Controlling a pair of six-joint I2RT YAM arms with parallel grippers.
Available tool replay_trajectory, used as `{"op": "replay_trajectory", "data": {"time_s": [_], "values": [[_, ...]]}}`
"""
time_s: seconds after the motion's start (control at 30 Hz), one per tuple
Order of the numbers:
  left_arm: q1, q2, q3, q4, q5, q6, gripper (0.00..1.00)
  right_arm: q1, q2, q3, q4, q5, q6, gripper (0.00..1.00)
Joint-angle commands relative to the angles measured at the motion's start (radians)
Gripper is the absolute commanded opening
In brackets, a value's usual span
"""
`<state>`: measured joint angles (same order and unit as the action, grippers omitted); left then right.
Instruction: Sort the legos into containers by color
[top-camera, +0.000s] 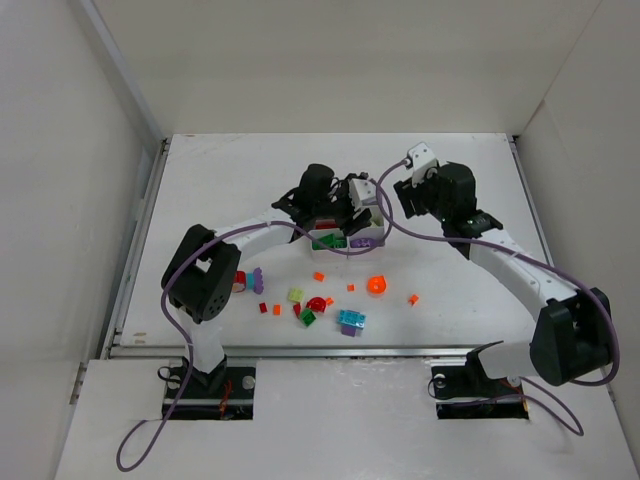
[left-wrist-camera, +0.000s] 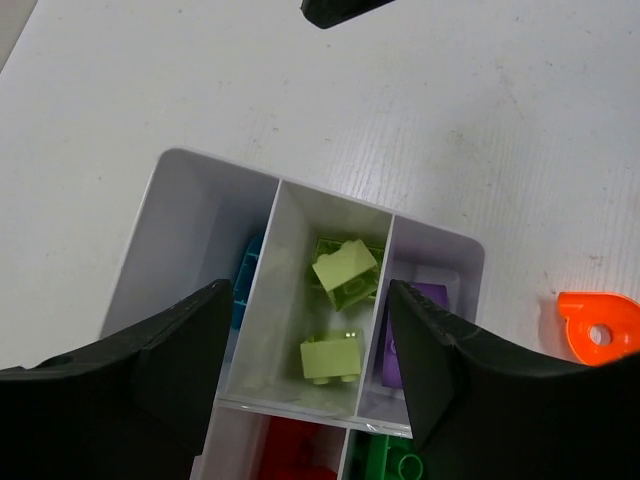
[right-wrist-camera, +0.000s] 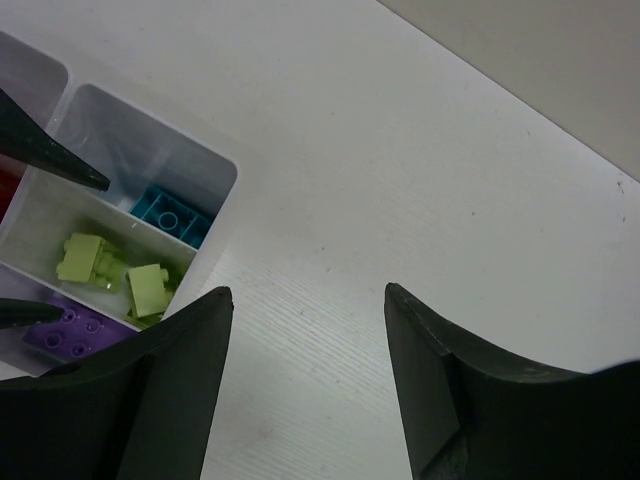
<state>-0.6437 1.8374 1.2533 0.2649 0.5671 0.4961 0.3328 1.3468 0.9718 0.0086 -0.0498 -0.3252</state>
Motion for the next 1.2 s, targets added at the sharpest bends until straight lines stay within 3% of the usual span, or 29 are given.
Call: {"op": "replay_trajectory", "data": {"time_s": [0.0, 0.27, 0.47, 0.63, 0.83, 1.03, 1.17], "values": [[0.003, -0.006, 0.014, 0.033, -0.004, -0.016, 0.61, -0.005, -0.026, 0.038, 0.051, -0.021, -0.008, 0.68], [0.055, -0.073, 0.098, -0.107, 0.047, -0.087, 0.51, -0.005, -0.077, 0.028, 0.042, -0.077, -0.08, 0.69], [0.185, -0.217, 0.061, -0.312, 0.013, -0.036, 0.45, 0.06, -0.1, 0.05, -0.177, -0.219, -0.207, 0.71], [0.358, -0.369, -0.136, -0.27, -0.059, -0.169, 0.43, 0.319, -0.025, 0.114, -0.448, -0.203, -0.265, 0.71], [0.502, -0.535, -0.34, -0.161, -0.199, -0.277, 0.43, 0.512, 0.006, 0.071, -0.512, -0.197, -0.123, 0.71], [0.469, -0.622, -0.457, -0.084, -0.344, -0.278, 0.43, 0.633, 0.015, 0.048, -0.521, -0.121, -0.031, 0.71], [0.457, -0.642, -0.486, -0.05, -0.363, -0.278, 0.43, 0.701, 0.075, 0.06, -0.53, -0.091, -0.031, 0.71]]}}
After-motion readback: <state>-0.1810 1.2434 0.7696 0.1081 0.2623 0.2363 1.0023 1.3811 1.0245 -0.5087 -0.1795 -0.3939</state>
